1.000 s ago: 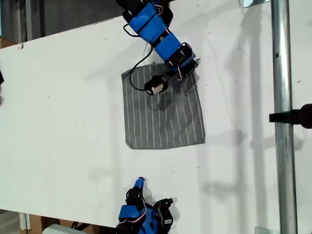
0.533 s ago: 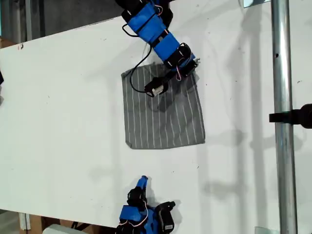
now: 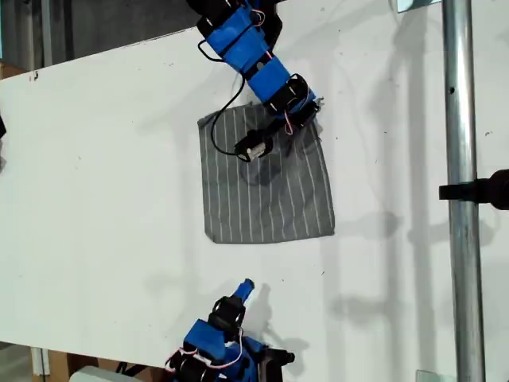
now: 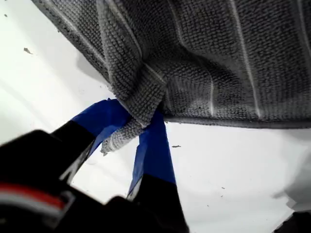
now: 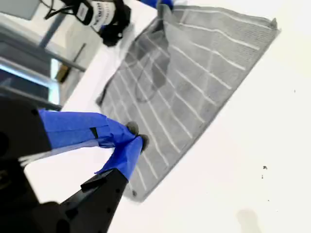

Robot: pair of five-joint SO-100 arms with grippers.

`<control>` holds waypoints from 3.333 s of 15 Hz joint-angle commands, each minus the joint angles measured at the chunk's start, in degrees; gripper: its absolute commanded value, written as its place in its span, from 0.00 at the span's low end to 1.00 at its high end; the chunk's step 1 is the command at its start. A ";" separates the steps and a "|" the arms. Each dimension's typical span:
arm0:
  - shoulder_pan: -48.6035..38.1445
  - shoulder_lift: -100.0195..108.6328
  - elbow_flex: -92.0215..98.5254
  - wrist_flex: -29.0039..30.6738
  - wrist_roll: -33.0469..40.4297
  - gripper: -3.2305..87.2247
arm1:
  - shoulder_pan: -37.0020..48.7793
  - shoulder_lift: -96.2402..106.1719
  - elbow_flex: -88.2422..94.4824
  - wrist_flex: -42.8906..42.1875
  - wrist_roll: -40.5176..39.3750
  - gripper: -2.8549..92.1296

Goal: Grasp corners of a towel and fold twice.

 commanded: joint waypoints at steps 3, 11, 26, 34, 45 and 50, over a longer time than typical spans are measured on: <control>8.35 -35.24 -35.16 7.91 1.14 0.00 | 1.41 0.97 -2.46 -0.26 -1.14 0.03; 10.11 -59.68 -62.40 18.81 10.11 0.42 | 1.49 0.62 -2.55 -0.70 -1.14 0.03; 10.99 -97.47 -68.99 0.88 2.11 0.31 | 1.58 1.14 -2.46 -0.62 -1.14 0.03; 11.34 -101.16 -69.08 9.93 -4.31 0.00 | 1.76 2.20 -2.46 -0.09 -1.32 0.03; 15.47 -64.42 -64.86 26.37 9.49 0.00 | -1.05 -1.14 -29.44 4.92 -12.48 0.03; 9.67 -57.74 -58.89 24.26 11.43 0.00 | 7.38 1.93 -31.29 5.62 -17.14 0.03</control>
